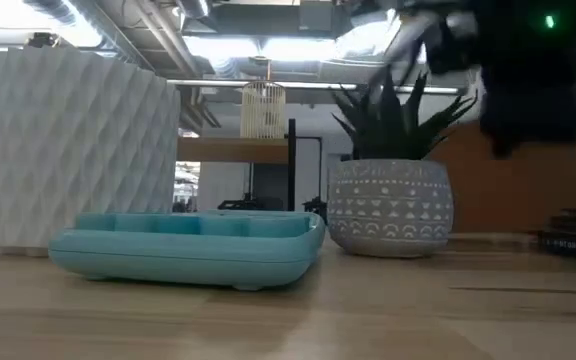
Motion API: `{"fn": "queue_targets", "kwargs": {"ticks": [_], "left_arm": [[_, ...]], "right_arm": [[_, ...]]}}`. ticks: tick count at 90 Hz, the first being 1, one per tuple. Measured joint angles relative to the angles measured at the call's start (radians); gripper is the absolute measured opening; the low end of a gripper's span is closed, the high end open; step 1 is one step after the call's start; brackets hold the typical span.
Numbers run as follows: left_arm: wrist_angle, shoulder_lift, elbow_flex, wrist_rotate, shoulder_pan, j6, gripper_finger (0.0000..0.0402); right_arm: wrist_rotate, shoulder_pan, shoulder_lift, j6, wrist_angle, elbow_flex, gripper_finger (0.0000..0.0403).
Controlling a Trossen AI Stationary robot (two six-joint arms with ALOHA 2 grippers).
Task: Stock shelves
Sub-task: Put the purple book on the book shelf
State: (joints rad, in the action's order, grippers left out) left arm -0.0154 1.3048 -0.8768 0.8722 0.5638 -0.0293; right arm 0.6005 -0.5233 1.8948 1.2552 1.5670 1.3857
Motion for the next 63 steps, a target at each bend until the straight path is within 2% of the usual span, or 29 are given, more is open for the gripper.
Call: {"fn": "queue_targets", "kwargs": {"ticks": [11, 25, 31, 41, 48, 63], "left_arm": [[-0.002, 0.000, 0.000, 0.000, 0.000, 0.001, 0.0155], [-0.004, 0.000, 0.000, 0.000, 0.000, 0.003, 0.0155], [-0.004, 0.000, 0.000, 0.000, 0.000, 0.004, 0.0155], [-0.004, 0.000, 0.000, 0.000, 0.000, 0.003, 0.0155], [-0.004, 0.000, 0.000, 0.000, 0.000, 0.004, 0.0155], [-0.004, 0.000, 0.000, 0.000, 0.000, 0.003, 0.0155]], "right_arm": [[0.093, -0.016, -0.101, 0.062, 0.002, -0.001, 0.0002], [0.262, -0.074, -0.249, 0.134, 0.005, -0.001, 0.0001], [0.370, -0.107, -0.305, 0.169, 0.005, -0.001, 0.0001], [0.608, -0.140, -0.385, 0.252, 0.005, -0.023, 0.0000], [0.725, -0.117, -0.430, 0.303, 0.005, -0.056, 0.0000], [0.844, 0.021, -0.519, 0.395, 0.005, -0.150, 0.0000]]}}
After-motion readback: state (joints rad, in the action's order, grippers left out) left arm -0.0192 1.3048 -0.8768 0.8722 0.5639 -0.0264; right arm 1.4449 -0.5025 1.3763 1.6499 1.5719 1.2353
